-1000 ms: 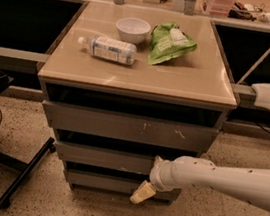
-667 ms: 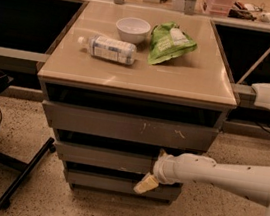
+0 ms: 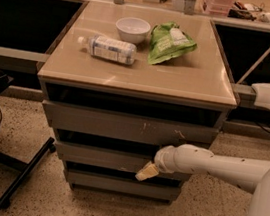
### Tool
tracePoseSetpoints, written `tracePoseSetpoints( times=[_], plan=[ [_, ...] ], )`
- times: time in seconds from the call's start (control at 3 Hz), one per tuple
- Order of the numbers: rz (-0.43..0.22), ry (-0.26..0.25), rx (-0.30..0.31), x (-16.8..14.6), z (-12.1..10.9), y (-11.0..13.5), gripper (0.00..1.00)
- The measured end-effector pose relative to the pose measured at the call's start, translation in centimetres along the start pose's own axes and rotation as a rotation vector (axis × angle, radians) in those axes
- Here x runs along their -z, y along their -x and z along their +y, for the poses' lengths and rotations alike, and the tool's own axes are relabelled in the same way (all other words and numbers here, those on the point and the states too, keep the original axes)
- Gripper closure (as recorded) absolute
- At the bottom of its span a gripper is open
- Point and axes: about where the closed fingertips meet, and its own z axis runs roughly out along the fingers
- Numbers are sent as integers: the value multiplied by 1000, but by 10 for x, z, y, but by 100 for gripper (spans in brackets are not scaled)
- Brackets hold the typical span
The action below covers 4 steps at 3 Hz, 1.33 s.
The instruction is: Open middle drawer
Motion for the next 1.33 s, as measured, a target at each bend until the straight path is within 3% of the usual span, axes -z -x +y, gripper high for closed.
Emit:
tracePoseSetpoints(
  times=[1.0, 1.33],
  plan=[
    [-39, -34, -21, -6, -10, -9, 0],
    [-2, -14, 31, -3, -1, -12, 0]
  ],
)
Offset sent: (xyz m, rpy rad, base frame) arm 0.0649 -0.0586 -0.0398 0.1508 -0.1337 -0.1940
